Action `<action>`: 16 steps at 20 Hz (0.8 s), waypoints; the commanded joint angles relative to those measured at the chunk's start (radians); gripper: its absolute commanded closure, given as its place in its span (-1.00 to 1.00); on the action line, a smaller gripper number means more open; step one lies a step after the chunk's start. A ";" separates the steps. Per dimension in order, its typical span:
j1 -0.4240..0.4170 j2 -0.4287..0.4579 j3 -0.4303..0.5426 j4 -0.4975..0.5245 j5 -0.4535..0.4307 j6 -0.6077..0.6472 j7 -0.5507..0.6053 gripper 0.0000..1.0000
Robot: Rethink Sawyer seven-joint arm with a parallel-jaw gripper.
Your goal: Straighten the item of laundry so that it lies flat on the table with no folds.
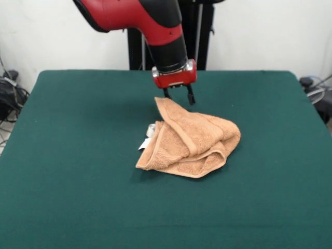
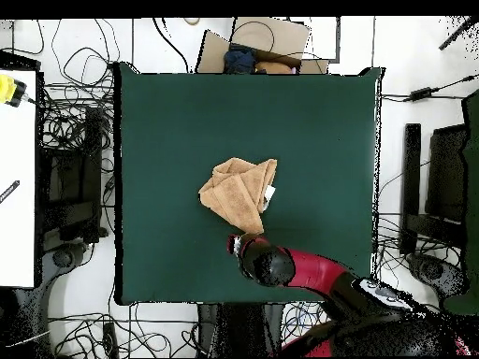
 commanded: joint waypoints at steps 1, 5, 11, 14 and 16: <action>0.045 -0.017 0.037 -0.099 -0.034 -0.048 0.097 -1.00; 0.062 -0.016 0.011 -0.110 -0.028 -0.034 0.099 -1.00; 0.060 -0.029 0.000 -0.123 -0.033 -0.022 0.088 -1.00; 0.060 -0.039 -0.006 -0.127 -0.035 -0.016 0.083 -1.00; 0.044 -0.041 0.005 -0.125 -0.035 -0.007 0.077 -1.00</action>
